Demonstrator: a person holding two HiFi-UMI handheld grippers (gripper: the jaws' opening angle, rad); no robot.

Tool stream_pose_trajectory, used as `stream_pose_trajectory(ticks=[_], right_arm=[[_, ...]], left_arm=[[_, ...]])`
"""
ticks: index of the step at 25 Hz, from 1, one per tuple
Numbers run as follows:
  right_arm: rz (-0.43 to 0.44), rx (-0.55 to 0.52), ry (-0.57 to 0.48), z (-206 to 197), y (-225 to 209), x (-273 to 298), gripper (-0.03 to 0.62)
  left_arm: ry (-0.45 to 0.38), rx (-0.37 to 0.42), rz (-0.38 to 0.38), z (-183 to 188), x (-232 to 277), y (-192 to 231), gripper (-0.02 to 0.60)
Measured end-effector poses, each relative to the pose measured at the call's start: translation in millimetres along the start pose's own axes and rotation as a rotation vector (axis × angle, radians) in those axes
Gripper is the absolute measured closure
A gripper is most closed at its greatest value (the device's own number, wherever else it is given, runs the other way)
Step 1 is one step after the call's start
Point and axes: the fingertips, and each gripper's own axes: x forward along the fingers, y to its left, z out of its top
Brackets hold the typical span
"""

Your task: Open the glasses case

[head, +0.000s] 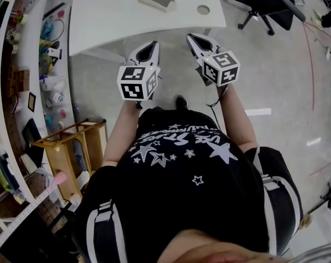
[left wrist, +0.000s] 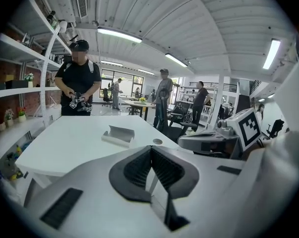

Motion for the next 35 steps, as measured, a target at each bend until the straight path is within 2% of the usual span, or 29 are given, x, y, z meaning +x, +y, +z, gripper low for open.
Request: stream_pose_trajectory(ticks=[7,19,30,35], right_arm=[[-0.006,-0.015,0.033,-13,26,0,0.585],[-0.037,-0.059,0.013,-8,108,-13,0.585],[-0.112,-0.095,0.021,-33,181,-62,0.585],[-0.13,-0.096,0.017,-38,182,-73,0.585]], left_arm=[[-0.018,-0.028,-0.031,-12,-18,4,0.569],[-0.055,-0.027,-0.055,-19,-100,25,0.569],[-0.084,-0.011,-0.134,-39,-175,4,0.569],[-0.091,-0.009,-0.149,-43,-177,-5,0.569]])
